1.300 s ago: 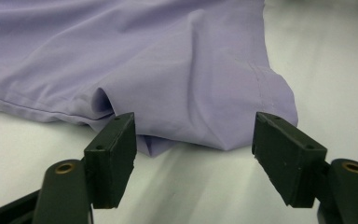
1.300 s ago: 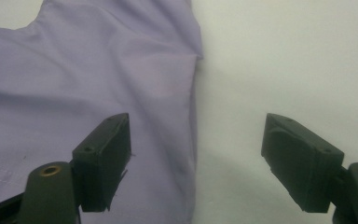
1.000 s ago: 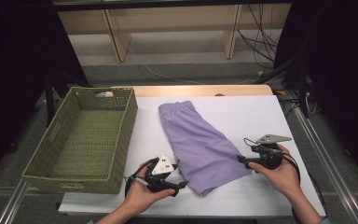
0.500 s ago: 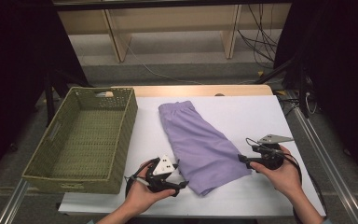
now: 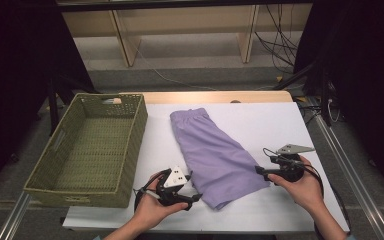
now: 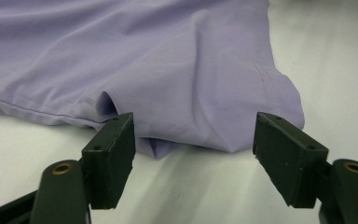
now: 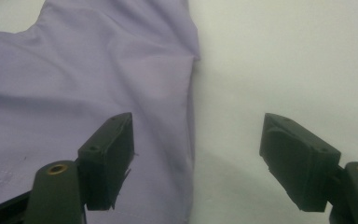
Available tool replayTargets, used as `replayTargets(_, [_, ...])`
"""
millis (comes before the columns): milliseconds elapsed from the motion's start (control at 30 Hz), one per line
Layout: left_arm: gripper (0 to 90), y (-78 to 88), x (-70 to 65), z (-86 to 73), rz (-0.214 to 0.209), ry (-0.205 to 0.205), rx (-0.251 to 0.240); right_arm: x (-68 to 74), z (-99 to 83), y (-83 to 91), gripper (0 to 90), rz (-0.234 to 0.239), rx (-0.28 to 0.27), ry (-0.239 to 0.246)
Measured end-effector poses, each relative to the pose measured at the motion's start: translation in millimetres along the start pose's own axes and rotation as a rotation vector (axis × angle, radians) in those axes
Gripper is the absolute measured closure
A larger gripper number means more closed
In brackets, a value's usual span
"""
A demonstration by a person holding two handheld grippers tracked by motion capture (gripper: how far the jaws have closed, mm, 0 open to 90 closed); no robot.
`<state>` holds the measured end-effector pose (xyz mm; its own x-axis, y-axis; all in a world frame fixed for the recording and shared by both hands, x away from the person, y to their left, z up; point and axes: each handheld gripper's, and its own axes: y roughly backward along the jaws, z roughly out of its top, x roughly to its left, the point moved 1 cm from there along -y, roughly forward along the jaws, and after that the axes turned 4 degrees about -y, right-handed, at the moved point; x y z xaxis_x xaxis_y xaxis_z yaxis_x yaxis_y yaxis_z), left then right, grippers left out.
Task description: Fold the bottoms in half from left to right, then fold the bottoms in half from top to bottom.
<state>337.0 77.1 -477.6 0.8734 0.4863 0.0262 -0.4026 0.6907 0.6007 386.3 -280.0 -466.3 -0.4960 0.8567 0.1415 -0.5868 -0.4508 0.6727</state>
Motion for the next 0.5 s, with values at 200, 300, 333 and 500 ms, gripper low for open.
replayTargets(200, [29.5,-0.3,0.0,-0.2,-0.001,0.000,0.001,0.3,0.2,-0.1,27.0,0.001,-0.002,-0.002])
replayTargets(300, [29.5,-0.1,0.1,0.0,0.001,-0.001,0.000,0.6,0.2,-0.2,26.9,0.001,-0.001,-0.001])
replayTargets(333, [29.5,-0.1,0.1,-0.1,0.000,0.000,0.000,0.5,0.1,-0.3,26.9,0.001,0.000,0.001])
replayTargets(500, [29.9,-0.9,-1.1,-0.6,-0.016,0.008,-0.001,0.0,-0.5,-1.5,26.3,0.001,0.013,-0.001])
